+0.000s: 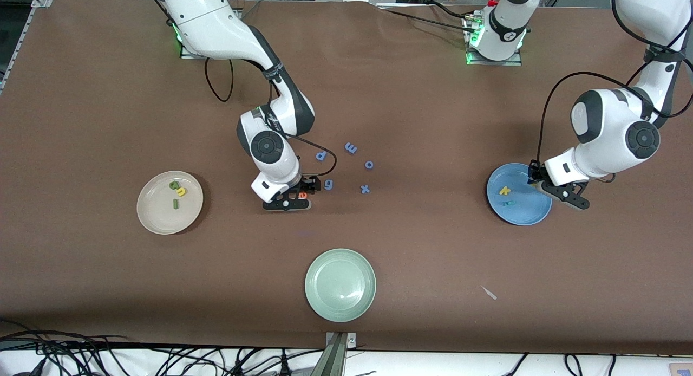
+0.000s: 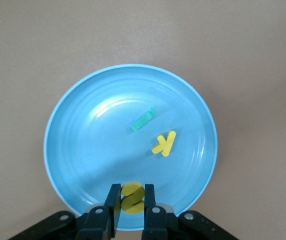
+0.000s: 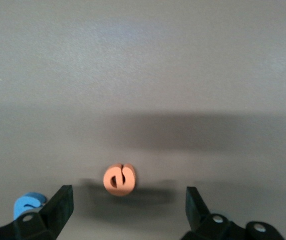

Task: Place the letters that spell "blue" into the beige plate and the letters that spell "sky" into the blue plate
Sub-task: 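Carry the yellow s over the blue plate while the right gripper reaches the e, then release the s and raise the left gripper while the right gripper lifts the e, then lower the orange e into the white plate and open the right gripper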

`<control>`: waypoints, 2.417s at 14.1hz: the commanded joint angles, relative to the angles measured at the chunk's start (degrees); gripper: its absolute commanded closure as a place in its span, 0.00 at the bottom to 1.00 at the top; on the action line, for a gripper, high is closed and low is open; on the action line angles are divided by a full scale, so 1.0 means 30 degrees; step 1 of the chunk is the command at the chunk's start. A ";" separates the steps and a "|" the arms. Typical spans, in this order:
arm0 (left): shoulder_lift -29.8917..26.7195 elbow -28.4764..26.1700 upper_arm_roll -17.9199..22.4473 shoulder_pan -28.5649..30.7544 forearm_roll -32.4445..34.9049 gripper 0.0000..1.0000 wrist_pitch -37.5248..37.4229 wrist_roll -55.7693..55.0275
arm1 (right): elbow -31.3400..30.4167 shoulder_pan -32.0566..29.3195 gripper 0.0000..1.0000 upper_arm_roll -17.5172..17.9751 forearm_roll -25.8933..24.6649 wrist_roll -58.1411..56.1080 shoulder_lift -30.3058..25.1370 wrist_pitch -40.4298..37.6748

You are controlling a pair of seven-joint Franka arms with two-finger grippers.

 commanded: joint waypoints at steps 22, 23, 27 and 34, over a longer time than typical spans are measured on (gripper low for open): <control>-0.9778 0.5321 -0.1197 -0.0240 0.0623 0.00 -1.3451 -0.5196 | -0.1731 -0.0947 1.00 -0.4003 0.0130 -0.8206 -0.3052 -0.5928; -0.9225 0.6228 -0.1226 -0.0298 0.0623 0.00 -1.4301 -0.5894 | -0.2260 -0.0947 1.00 -0.4765 0.0102 -0.9408 -0.3345 -0.5927; -0.5595 1.1266 -0.0700 -0.1231 0.0593 0.00 -1.6998 -0.8449 | -0.3202 -0.0976 1.00 -0.7169 0.0218 -1.3454 -0.3671 -0.5927; -0.5030 1.1745 0.2260 -0.4166 0.0388 0.00 -1.7151 -1.1174 | -0.2531 -0.2326 0.00 -0.7380 0.0306 -1.5485 -0.3142 -0.5956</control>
